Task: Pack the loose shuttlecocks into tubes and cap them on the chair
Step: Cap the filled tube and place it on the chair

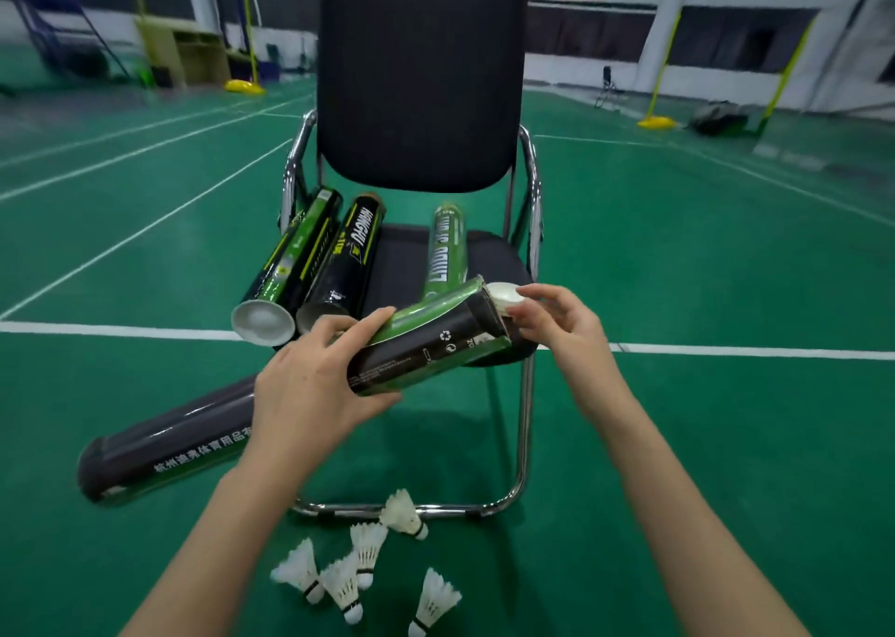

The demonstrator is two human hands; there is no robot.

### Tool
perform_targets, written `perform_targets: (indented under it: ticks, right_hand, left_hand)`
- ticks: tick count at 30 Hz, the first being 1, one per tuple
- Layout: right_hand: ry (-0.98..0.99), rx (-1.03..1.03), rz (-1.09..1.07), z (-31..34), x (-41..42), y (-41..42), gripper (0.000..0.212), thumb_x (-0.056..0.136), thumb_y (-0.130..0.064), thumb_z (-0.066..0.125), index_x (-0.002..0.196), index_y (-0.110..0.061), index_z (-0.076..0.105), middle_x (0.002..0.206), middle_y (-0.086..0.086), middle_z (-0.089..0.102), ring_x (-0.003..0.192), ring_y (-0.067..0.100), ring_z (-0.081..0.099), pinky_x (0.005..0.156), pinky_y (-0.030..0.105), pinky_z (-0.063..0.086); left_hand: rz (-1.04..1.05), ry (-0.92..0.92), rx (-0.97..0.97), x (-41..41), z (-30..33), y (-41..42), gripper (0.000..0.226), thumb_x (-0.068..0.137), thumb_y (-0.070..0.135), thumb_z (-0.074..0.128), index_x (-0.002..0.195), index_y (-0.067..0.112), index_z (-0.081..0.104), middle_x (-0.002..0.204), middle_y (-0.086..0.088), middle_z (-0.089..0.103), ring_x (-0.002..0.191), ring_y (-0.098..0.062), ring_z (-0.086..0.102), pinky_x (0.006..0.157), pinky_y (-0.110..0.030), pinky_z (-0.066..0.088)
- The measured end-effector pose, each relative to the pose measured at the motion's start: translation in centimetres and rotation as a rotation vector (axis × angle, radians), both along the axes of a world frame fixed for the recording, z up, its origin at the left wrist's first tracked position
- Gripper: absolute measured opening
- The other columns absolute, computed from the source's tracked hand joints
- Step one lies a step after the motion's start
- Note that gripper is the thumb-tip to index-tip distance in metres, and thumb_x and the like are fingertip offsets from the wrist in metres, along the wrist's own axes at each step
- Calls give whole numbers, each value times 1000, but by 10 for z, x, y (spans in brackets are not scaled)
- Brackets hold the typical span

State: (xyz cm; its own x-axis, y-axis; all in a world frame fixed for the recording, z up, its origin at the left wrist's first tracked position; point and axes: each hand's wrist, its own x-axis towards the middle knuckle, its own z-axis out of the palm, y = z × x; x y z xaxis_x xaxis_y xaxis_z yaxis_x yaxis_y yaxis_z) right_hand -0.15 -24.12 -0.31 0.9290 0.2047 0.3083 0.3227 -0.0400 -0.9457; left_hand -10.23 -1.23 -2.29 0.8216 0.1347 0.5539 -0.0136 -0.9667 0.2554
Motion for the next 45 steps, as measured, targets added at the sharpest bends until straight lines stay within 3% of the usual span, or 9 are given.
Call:
perform_targets:
  ticks: [6,9,17,21,25,30,36,40,45]
  right_hand:
    - [-229,-613,-280,-30,94,10,18,85,-13,63,101,-9,69,108,9,64,104,28,52,95,35,38]
    - [-206,-707,-317,-43,111,13,14,85,-15,63,95,-8,71,109,10,63,109,30,47,94,31,33]
    - [-226,-658,-328,-38,113,19,9,88,-12,59,86,-10,67,107,5,62,107,26,46,88,30,33]
    - [-283,-288,-340,-1,74,25,7,89,-11,55,85,-15,60,99,0,60,99,20,54,85,26,41]
    - [-250,-33,-152,37,7,23,13,90,-15,55,80,-22,56,112,-13,58,102,8,57,87,22,45]
    - [-246,-111,10,52,-35,19,13,92,-16,54,81,-23,54,122,-22,49,119,5,48,103,32,38]
    - [-227,-96,107,73,-60,14,8,90,-26,54,82,-28,54,129,-25,46,125,5,45,107,44,35]
    - [-256,-168,104,78,-79,13,7,90,-33,55,91,-29,49,137,-18,42,125,5,44,106,39,34]
    - [-336,-335,35,74,-95,18,53,81,-37,66,119,-45,30,127,-17,43,112,14,55,97,35,41]
  left_hand:
    - [36,38,-19,15,16,10,85,58,51,81,134,48,43,116,9,58,88,-25,62,60,-32,45]
    - [45,54,-41,19,18,12,85,58,52,81,134,48,43,116,9,57,90,-26,62,63,-33,47]
    - [48,73,-66,25,13,10,85,59,51,82,134,47,43,116,9,57,87,-24,61,60,-29,40]
    - [43,92,-103,23,11,5,85,60,54,79,135,48,40,116,13,55,88,-20,61,58,-27,38]
    - [28,121,-180,16,16,-3,85,63,59,75,136,52,33,117,17,50,89,-16,60,59,-26,41]
    - [9,106,-223,-4,29,-13,83,64,60,73,136,54,30,119,21,48,94,-12,59,64,-27,46]
    - [-16,73,-280,-30,40,-21,84,63,58,75,133,57,30,119,24,47,98,-6,55,64,-25,40]
    - [-32,80,-346,-43,40,-26,84,62,55,77,132,58,30,118,25,46,100,-1,51,71,-26,41]
    - [-47,105,-407,-54,36,-34,84,61,55,77,132,56,31,113,26,47,93,6,45,69,-25,37]
